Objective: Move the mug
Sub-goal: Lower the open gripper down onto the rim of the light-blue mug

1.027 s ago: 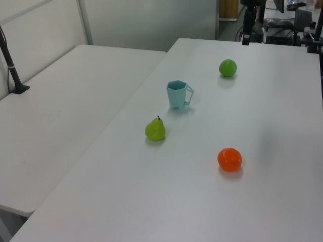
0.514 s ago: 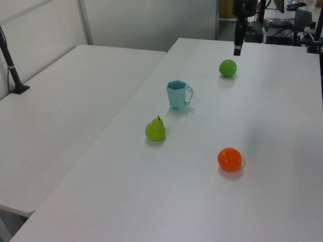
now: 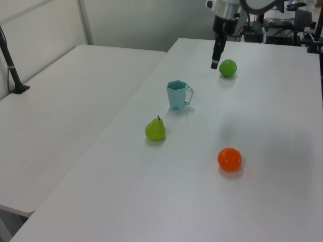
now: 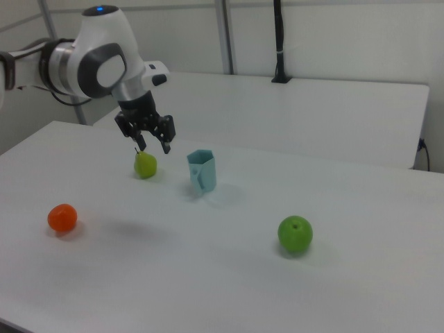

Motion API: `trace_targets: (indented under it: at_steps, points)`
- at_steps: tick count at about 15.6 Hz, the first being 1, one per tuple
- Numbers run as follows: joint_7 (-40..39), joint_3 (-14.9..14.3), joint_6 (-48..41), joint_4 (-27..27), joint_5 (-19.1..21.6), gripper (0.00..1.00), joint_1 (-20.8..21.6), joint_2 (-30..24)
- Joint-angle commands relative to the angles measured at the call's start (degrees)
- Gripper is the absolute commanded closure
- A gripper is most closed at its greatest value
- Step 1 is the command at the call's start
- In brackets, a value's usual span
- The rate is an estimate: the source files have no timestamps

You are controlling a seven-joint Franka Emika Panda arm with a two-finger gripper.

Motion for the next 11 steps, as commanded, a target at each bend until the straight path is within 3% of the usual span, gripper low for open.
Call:
trace_targets:
  at_steps: [1, 11]
  points:
    - [-1.4, -0.7, 10.7, -5.4, 0.5, 0.28, -0.7, 0.8]
    - [-0.7, -0.7, 29.5, -5.9, 1.0, 0.29, -1.2, 11.7]
